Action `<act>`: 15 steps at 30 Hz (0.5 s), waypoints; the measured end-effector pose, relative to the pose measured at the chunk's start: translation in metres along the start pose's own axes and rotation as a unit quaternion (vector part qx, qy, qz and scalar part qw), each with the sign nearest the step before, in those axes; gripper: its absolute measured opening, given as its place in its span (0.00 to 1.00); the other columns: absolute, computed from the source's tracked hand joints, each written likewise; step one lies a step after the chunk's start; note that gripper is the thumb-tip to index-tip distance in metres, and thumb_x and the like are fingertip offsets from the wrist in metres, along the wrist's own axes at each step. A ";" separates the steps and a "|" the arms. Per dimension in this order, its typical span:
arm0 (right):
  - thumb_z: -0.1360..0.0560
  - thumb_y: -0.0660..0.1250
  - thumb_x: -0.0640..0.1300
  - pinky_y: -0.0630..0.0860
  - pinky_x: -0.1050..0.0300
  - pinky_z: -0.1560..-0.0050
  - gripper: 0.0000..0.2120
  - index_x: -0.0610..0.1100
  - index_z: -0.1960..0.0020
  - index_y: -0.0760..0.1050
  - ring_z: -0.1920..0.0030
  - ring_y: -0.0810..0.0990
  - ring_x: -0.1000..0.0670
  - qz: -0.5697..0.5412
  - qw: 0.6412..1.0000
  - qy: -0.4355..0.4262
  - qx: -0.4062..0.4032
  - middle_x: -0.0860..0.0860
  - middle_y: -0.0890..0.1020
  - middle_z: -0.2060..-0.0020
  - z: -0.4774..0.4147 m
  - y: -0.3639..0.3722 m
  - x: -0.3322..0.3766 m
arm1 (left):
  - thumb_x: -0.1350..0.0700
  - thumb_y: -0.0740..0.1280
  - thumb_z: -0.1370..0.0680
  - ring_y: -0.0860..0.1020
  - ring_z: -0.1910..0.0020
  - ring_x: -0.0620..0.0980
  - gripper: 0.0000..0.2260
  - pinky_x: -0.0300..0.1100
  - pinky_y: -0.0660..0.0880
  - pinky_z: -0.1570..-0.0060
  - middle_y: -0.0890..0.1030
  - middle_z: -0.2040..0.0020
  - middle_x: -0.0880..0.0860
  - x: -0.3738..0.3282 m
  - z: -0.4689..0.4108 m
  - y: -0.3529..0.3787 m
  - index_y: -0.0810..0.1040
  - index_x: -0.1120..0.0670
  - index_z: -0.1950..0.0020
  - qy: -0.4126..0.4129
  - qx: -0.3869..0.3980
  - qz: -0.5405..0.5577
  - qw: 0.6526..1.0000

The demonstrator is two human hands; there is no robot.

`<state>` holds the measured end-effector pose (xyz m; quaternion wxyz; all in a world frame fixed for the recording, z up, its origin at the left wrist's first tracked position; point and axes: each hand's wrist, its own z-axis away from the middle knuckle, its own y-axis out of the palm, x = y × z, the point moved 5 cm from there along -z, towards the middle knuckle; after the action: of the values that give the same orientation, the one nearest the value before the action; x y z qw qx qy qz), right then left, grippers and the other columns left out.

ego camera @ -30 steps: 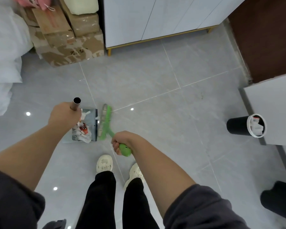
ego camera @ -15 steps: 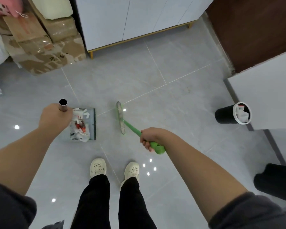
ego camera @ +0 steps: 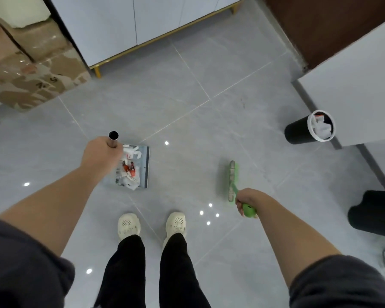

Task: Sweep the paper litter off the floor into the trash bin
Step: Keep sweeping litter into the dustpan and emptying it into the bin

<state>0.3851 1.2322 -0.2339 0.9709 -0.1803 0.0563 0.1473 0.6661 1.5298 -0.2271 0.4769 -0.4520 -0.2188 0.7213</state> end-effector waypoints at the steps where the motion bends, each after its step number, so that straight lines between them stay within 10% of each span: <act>1: 0.21 0.54 0.37 0.68 0.65 0.77 0.15 0.45 0.67 0.63 0.74 0.71 0.55 -0.006 1.000 0.003 0.012 0.49 0.68 0.68 -0.007 0.005 -0.003 | 0.57 0.57 0.22 0.72 0.68 0.59 0.16 0.43 0.66 0.70 0.74 0.69 0.60 -0.003 0.001 0.005 0.66 0.58 0.70 0.002 0.005 0.002 1.000; 12: 0.28 0.57 0.32 0.66 0.61 0.73 0.10 0.43 0.64 0.67 0.76 0.68 0.51 -0.213 0.961 -0.038 0.173 0.47 0.67 0.72 0.022 0.085 0.095 | 0.57 0.57 0.23 0.79 0.62 0.63 0.13 0.46 0.73 0.63 0.82 0.62 0.63 -0.019 -0.003 0.029 0.72 0.61 0.66 0.004 0.030 -0.002 1.000; 15: 0.22 0.54 0.33 0.62 0.68 0.83 0.19 0.51 0.38 0.70 0.84 0.64 0.57 -0.285 0.927 -0.029 0.242 0.51 0.65 0.75 0.044 0.080 0.118 | 0.58 0.58 0.23 0.76 0.64 0.62 0.14 0.45 0.70 0.64 0.80 0.64 0.63 -0.021 -0.004 0.026 0.69 0.58 0.68 0.006 0.030 0.006 1.000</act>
<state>0.4750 1.3509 -0.2386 0.9873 0.0560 0.0082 -0.1481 0.6598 1.4986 -0.2394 0.4870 -0.4434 -0.1914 0.7277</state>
